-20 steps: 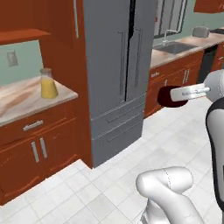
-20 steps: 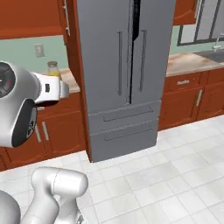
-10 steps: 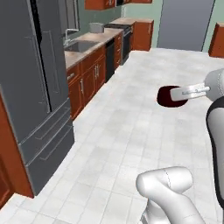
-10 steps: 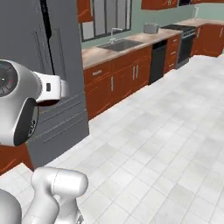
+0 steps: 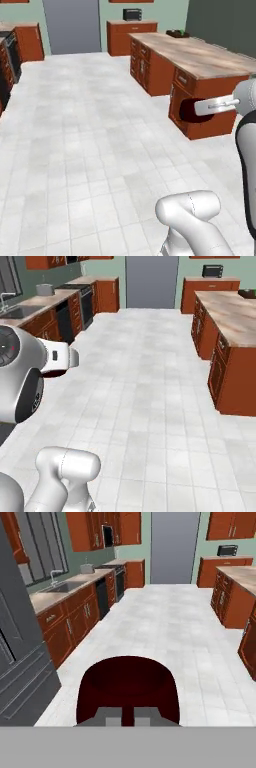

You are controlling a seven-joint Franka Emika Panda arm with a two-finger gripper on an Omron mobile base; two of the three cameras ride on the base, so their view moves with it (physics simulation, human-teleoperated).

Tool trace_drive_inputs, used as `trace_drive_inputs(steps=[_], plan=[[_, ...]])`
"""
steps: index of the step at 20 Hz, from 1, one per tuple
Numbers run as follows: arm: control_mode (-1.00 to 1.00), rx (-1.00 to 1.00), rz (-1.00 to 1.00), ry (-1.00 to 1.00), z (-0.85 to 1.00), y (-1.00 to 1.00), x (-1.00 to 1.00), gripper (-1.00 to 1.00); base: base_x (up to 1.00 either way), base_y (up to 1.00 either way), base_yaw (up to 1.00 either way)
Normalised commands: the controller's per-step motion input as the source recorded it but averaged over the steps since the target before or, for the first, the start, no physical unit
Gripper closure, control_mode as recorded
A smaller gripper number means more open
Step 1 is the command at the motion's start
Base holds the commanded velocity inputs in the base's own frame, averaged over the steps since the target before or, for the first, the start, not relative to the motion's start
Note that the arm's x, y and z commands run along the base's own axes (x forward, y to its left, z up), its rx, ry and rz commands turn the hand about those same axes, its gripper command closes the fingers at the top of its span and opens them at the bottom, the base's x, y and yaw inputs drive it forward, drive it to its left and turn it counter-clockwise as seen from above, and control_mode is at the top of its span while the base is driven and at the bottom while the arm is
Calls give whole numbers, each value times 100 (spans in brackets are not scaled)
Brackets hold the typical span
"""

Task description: There is a tray on the dining counter. Grab the cup, mug, and pitcher and place them on the tray. The pitcher may be placed next to the tray if it cannot fit the tray.

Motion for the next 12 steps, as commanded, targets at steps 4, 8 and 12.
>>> trace_drive_inputs(steps=[4,8,12], plan=[[100,0,0,0,0,0,0,100,-30,-4,-80],[100,0,0,0,0,0,0,100,11,-43,-37],[100,0,0,0,0,0,0,100,50,-76,-5]])
